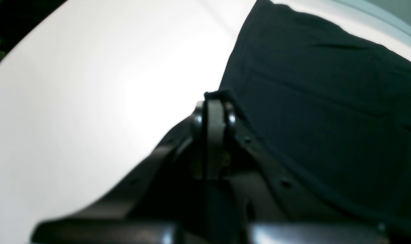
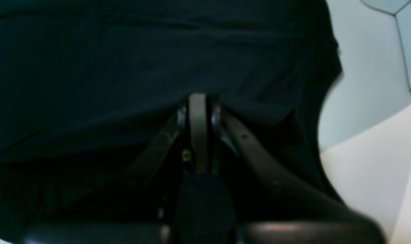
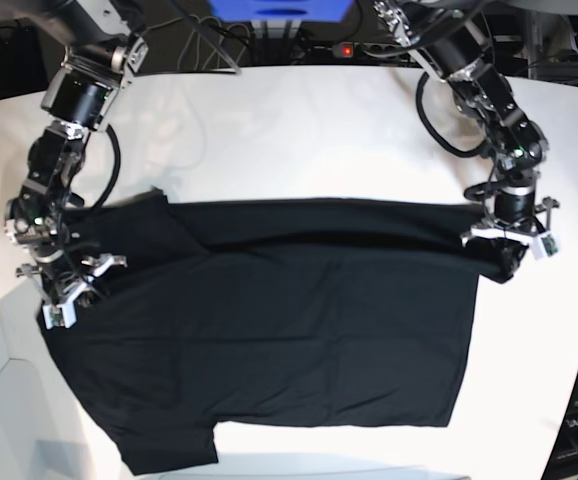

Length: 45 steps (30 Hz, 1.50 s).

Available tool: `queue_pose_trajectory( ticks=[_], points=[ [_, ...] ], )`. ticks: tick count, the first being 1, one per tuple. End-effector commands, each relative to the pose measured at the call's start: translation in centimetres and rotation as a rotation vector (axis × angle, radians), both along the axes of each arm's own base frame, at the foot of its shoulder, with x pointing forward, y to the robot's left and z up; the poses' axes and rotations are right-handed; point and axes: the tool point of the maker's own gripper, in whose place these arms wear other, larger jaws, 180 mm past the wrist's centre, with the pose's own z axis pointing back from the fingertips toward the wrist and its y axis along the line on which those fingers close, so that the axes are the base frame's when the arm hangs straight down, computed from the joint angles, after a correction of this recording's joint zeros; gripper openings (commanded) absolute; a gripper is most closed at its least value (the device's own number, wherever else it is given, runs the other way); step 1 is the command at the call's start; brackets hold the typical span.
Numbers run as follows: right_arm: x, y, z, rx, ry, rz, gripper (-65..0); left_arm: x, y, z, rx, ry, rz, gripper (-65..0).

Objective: Fold the T-shirt properly
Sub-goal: 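Carry the shoulder edge over the shirt toward the hem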

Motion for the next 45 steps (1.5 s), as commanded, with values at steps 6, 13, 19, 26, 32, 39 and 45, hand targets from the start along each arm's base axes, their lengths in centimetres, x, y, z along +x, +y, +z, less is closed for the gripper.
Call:
queue_pose_trajectory(
  ticks=[6, 13, 19, 26, 32, 39, 45],
  points=[
    [2.7, 0.0, 2.3, 0.027, -0.076, 0.009, -65.0, 1.2, 0.9, 1.8, 0.019, -0.06, 0.005, -65.0],
    [3.5, 0.1, 2.9, 0.035, -0.089, 0.009, -65.0, 1.9, 0.8, 2.1, 0.008, -0.072, 0.005, -65.0],
    [3.7, 0.1, 3.3, 0.034, -0.098, 0.009, -65.0, 2.8, 0.9, 1.8, -0.01, -0.071, 0.004, -65.0],
    [4.0, 0.1, 3.7, 0.036, -0.123, 0.01, -65.0, 3.3, 1.2, 1.6, -0.018, -0.067, 0.003, -65.0],
    [4.0, 0.4, 2.7, 0.058, -0.111, 0.012, -65.0, 3.4, 1.1, 1.4, -0.022, -0.063, 0.002, -64.9],
    [3.9, 0.4, 2.1, 0.066, -0.098, 0.012, -65.0, 4.5, 0.3, 0.8, -0.027, -0.049, -0.038, -64.9],
    [4.5, 0.4, 2.9, 0.066, -0.117, 0.011, -65.0, 6.2, 0.1, 1.2, -0.032, -0.054, -0.062, -64.9]
  ],
)
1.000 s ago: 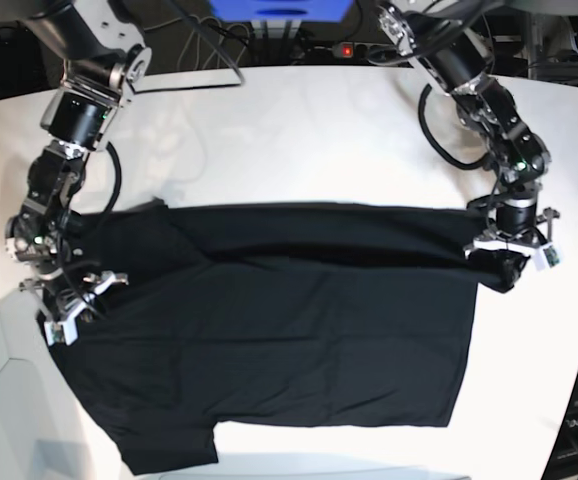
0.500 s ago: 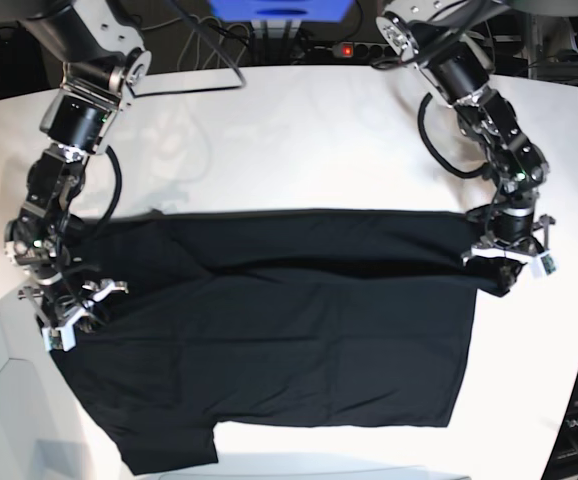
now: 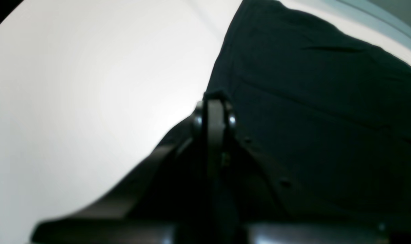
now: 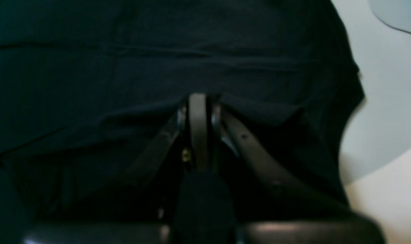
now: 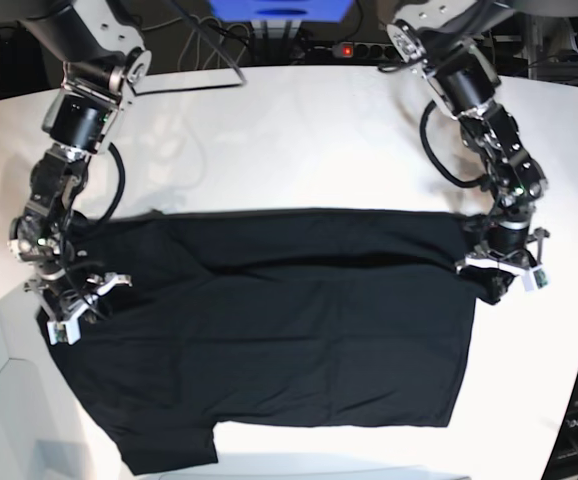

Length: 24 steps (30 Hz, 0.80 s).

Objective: Fold the T-shirt properly
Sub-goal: 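Carry the shoulder edge over the shirt toward the hem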

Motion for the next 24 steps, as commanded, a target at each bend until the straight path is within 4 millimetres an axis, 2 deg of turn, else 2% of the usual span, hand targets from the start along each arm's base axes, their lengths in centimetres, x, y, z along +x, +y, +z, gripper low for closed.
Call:
queue_pose_trajectory(
  ticks=[1, 9, 13, 17, 22, 24],
  points=[
    [1.7, -0.3, 3.1, 0.003, -0.099, 0.003, -65.0, 1.5, 0.6, 2.9, 0.021, -0.09, 0.005, -64.9],
    [2.0, -0.3, 3.5, 0.002, -0.108, 0.004, -65.0, 3.0, 0.0, 4.6, 0.026, -0.127, -0.015, -64.8],
    [2.1, -0.3, 3.5, 0.003, -0.109, 0.002, -65.0, 3.0, -0.4, 3.3, 0.006, -0.098, -0.023, -64.8],
    [2.3, -1.6, 3.9, 0.0, -0.116, -0.065, -65.0, 2.9, -0.2, 1.8, -0.01, -0.062, -0.022, -64.8],
    [2.3, -1.9, 4.0, -0.002, -0.117, -0.074, -65.0, 2.7, -0.1, 0.5, -0.028, -0.031, -0.023, -64.8],
    [2.3, -1.9, 4.0, -0.002, -0.12, -0.075, -65.0, 3.3, -0.1, 0.8, -0.036, -0.041, -0.022, -64.8]
  ],
)
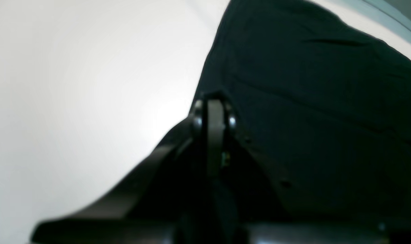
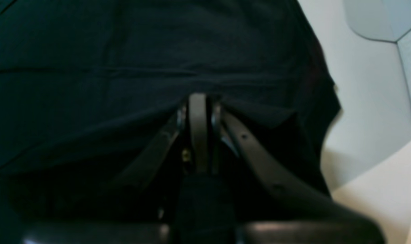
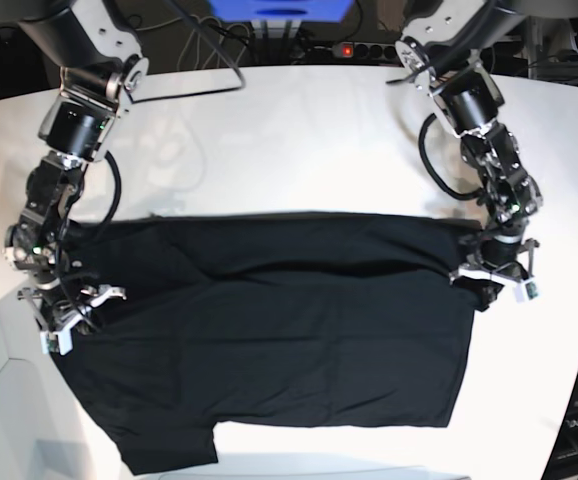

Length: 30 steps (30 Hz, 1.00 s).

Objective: Fold the T-shirt properly
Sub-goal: 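Carry the shoulder edge over the shirt toward the hem, then drag the held shoulder edge back toward the robot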

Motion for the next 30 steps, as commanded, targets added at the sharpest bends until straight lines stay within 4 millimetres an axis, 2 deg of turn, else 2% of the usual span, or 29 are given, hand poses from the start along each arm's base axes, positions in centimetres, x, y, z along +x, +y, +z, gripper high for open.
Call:
queue_pose_trajectory(
  ticks=[1, 13, 19, 22, 30],
  points=[
    [1.5, -0.8, 2.9, -0.002, -0.096, -0.023, -65.0, 1.6, 0.6, 2.9, 0.014, -0.088, 0.005, -64.8],
    [1.6, -1.0, 3.4, -0.002, -0.121, -0.028, -65.0, 2.6, 0.6, 4.6, 0.022, -0.127, 0.005, -64.8],
    [1.6, -1.0, 3.3, 0.0, -0.118, -0.03, -65.0, 2.8, 0.5, 4.6, 0.018, -0.129, 0.0, -64.8],
    [1.6, -1.0, 3.3, 0.001, -0.118, -0.03, -65.0, 3.6, 0.4, 5.2, 0.01, -0.142, -0.001, -64.7],
    [1.6, -1.0, 3.3, 0.0, -0.118, -0.028, -65.0, 3.3, 1.0, 3.2, -0.008, -0.089, 0.004, -64.6]
  ],
)
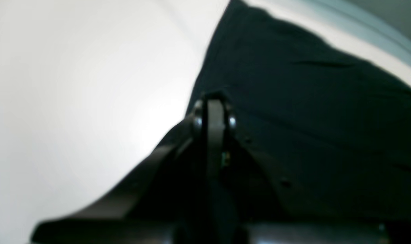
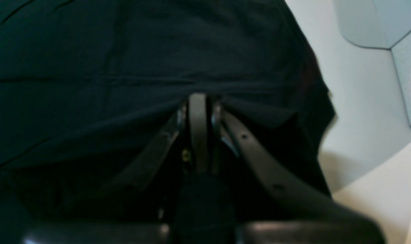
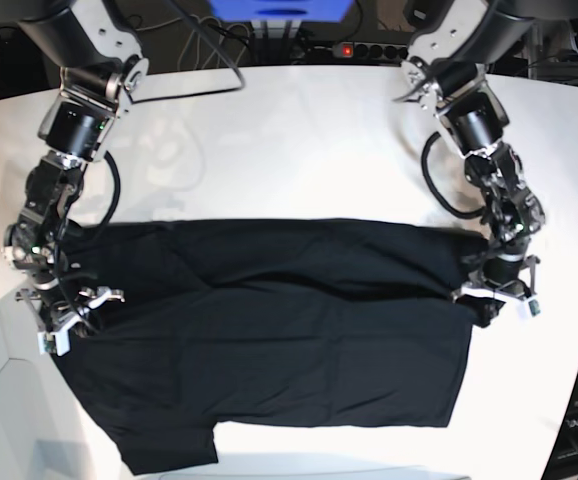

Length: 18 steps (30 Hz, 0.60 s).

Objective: Fold the T-shirt properly
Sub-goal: 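Drag the held shoulder edge back toward the robot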

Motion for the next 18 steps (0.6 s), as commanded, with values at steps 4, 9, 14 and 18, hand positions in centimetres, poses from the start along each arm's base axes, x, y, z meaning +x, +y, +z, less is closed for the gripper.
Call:
queue_pose_trajectory(
  ticks=[4, 9, 14, 18],
  points=[
    [1.3, -0.7, 2.7, -0.004, -0.085, -0.017, -65.0, 0.8, 0.9, 1.1, 0.006, -0.037, 0.007, -64.5],
    [1.4, -0.7, 2.8, -0.004, -0.088, -0.017, -65.0, 1.3, 1.3, 1.3, 0.002, -0.037, 0.007, -64.4],
    [1.4, -0.7, 2.8, -0.004, -0.087, -0.017, -65.0, 1.9, 1.1, 1.9, 0.004, -0.05, 0.002, -61.0],
    [1.4, -0.9, 2.9, -0.004, -0.089, -0.023, -60.6, 2.6, -0.3, 2.3, 0.027, -0.048, -0.046, -43.2]
  ],
)
